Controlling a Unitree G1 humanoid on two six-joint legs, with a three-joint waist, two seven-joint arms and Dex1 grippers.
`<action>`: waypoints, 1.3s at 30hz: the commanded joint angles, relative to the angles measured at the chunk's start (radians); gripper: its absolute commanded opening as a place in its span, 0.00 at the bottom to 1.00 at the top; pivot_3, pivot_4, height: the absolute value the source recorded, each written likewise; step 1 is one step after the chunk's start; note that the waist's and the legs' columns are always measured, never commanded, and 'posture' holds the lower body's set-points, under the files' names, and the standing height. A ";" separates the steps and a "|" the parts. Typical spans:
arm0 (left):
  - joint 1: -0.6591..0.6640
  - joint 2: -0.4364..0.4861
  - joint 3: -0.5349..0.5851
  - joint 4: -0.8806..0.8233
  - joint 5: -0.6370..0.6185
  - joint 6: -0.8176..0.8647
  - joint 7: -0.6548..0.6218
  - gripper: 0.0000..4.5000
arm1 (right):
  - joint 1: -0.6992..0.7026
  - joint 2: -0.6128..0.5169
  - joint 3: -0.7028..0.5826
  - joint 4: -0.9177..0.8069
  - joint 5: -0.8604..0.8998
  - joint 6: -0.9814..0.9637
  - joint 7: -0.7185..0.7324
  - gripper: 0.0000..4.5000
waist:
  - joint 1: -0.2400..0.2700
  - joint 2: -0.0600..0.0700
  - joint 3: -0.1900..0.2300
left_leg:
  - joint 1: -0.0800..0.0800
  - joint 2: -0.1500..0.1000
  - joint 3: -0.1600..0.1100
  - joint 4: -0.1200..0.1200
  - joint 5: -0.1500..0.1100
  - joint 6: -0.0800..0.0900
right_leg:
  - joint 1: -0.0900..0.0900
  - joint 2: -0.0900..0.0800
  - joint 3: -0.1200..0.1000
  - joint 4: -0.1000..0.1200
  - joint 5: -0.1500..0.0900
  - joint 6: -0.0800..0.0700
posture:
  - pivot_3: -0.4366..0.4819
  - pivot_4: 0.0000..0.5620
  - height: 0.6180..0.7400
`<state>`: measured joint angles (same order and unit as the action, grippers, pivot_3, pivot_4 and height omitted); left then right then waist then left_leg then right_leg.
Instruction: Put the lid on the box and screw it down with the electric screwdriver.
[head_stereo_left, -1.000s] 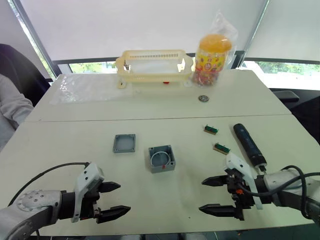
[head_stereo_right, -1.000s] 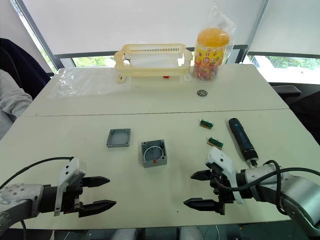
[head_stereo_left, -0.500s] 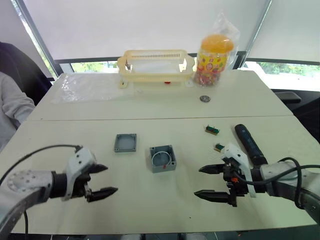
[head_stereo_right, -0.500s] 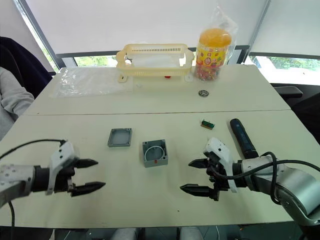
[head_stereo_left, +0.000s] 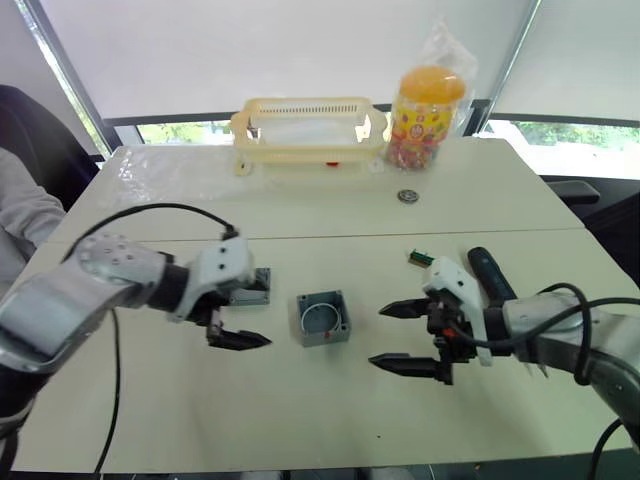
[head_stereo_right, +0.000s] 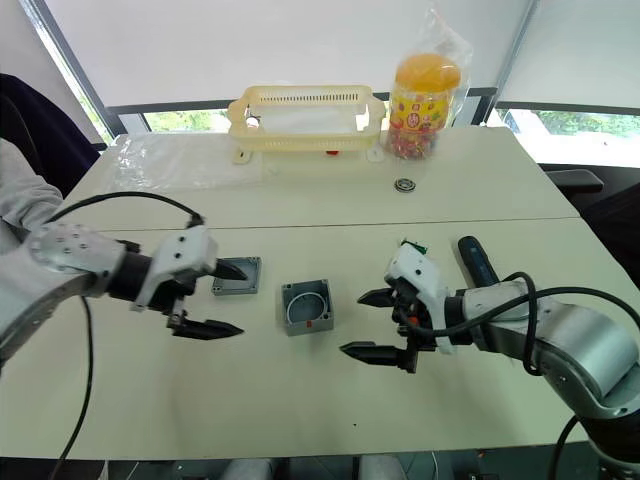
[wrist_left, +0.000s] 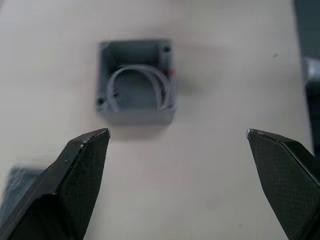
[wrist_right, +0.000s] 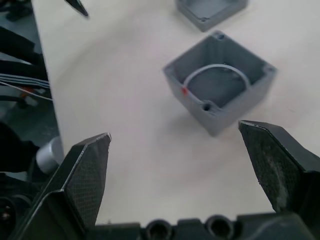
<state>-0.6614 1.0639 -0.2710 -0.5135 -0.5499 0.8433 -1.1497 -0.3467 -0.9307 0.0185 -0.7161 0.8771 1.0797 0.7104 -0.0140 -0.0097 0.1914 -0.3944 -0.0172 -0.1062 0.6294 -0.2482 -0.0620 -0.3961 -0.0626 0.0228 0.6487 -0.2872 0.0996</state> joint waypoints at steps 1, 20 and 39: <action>-0.071 -0.054 -0.101 0.000 0.064 0.036 -0.001 1.00 | 0.012 0.026 0.015 -0.053 -0.006 0.001 -0.047 0.99 | -0.001 0.000 0.000 | 0.000 0.000 0.000 0.000 0.000 0.000 | 0.000 0.000 0.000 0.000 0.000 0.000 | 0.48 0.27 1.00; -0.227 -0.325 -0.324 0.337 0.343 -0.199 -0.167 1.00 | 0.067 0.115 0.024 -0.067 -0.053 -0.018 -0.166 0.99 | -0.001 -0.001 0.000 | 0.001 0.000 -0.001 0.001 0.000 0.000 | 0.000 0.001 0.000 0.003 0.000 0.000 | 0.48 0.27 1.00; -0.104 -0.413 -0.382 0.345 0.487 -0.254 -0.127 0.02 | 0.096 0.126 0.005 -0.068 -0.077 -0.031 -0.196 1.00 | 0.000 -0.001 0.000 | 0.001 0.000 -0.002 0.002 0.000 0.000 | 0.000 0.001 0.000 0.005 0.000 0.000 | 0.48 0.27 1.00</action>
<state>-0.7704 0.6500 -0.6528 -0.1585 -0.0762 0.6015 -1.2717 -0.2523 -0.8044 0.0504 -0.7553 0.8015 1.0703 0.5131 -0.0138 -0.0103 0.1915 -0.3931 -0.0173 -0.1079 0.6316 -0.2479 -0.0616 -0.3956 -0.0621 0.0223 0.6535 -0.2872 0.0999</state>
